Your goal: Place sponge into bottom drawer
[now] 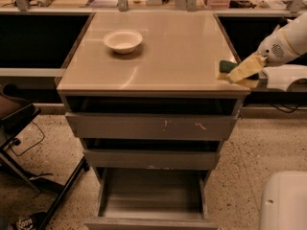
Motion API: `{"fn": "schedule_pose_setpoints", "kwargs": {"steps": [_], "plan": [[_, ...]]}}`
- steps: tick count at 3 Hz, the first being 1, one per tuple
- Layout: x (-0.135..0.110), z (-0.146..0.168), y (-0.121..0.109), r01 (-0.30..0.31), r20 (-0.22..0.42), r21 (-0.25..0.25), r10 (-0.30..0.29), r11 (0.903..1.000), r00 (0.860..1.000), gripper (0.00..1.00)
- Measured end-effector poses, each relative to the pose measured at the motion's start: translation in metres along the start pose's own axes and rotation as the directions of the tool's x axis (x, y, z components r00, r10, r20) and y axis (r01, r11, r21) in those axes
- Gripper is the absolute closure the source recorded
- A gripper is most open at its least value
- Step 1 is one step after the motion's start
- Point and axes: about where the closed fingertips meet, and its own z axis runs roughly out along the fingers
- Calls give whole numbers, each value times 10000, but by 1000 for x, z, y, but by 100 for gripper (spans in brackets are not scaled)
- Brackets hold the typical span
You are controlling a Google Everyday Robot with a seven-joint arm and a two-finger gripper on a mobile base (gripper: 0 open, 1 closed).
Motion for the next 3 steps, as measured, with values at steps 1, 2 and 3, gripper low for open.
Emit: {"fn": "schedule_pose_setpoints", "kwargs": {"steps": [1, 2, 3], "plan": [[-6, 3, -4, -21, 224, 100, 19, 9999, 9997, 100], [2, -6, 6, -641, -62, -381, 640, 9972, 9979, 100], [-32, -26, 18, -1406, -720, 132, 1412, 9900, 9874, 100]]}}
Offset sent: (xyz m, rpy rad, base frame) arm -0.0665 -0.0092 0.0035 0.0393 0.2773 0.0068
